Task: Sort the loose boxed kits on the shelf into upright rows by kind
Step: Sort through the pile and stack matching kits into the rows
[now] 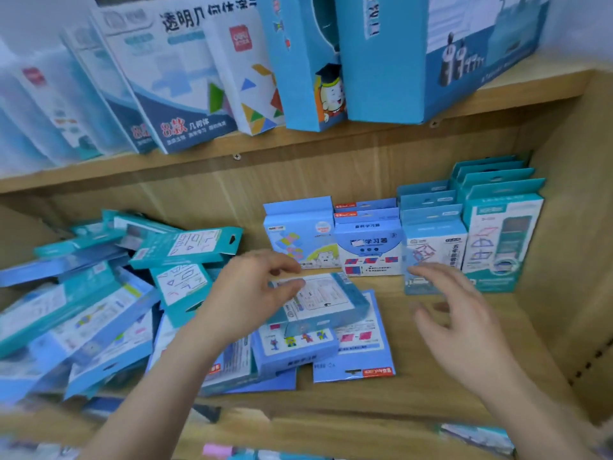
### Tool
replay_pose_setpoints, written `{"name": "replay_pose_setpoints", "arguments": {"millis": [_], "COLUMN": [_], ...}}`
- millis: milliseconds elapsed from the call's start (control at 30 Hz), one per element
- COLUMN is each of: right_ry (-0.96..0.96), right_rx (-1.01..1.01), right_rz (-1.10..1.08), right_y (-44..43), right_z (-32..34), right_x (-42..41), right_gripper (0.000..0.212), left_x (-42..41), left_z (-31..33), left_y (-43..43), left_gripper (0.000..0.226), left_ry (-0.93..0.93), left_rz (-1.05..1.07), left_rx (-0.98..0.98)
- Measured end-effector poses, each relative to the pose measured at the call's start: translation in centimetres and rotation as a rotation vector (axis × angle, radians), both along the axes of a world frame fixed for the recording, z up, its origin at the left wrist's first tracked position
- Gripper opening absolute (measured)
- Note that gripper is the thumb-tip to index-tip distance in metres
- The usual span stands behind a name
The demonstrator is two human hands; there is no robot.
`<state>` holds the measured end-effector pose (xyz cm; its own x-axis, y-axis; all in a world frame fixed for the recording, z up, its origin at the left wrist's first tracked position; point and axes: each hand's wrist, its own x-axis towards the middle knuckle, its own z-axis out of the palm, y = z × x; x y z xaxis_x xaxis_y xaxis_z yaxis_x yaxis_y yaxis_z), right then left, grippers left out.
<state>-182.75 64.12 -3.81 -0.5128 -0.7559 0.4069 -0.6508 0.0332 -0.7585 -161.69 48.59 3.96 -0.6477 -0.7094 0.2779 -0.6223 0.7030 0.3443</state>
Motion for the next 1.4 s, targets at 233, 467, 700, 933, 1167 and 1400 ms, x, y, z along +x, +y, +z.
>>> {"name": "replay_pose_setpoints", "arguments": {"millis": [233, 467, 700, 933, 1167, 1400], "right_ry": [0.001, 0.018, 0.075, -0.255, -0.675, -0.661], "right_rx": [0.093, 0.129, -0.063, -0.166, -0.220, -0.192], "right_rz": [0.254, 0.301, 0.281, 0.230, 0.216, 0.190], "right_y": [-2.4, -3.3, -2.7, -1.5, -0.7, 0.3], "right_z": [-1.5, -1.3, 1.5, 2.8, 2.0, 0.7], "right_x": [3.7, 5.5, 5.4, 4.4, 3.2, 2.3], "right_gripper": [0.044, 0.061, 0.068, 0.039, 0.030, 0.031], "left_x": [3.9, 4.0, 0.2, -2.5, -2.9, -3.6], "left_z": [-2.4, -2.8, 1.5, 3.3, 1.3, -0.9], "left_y": [0.1, -0.7, 1.8, 3.9, 4.4, 5.7], "left_gripper": [0.069, 0.030, 0.021, 0.019, 0.045, 0.041], "left_ry": [-0.291, -0.091, 0.396, 0.874, 0.752, 0.655], "left_rz": [-0.137, -0.219, -0.190, 0.055, -0.082, -0.118], "left_rx": [0.033, -0.367, -0.532, 0.182, 0.612, 0.752]}}
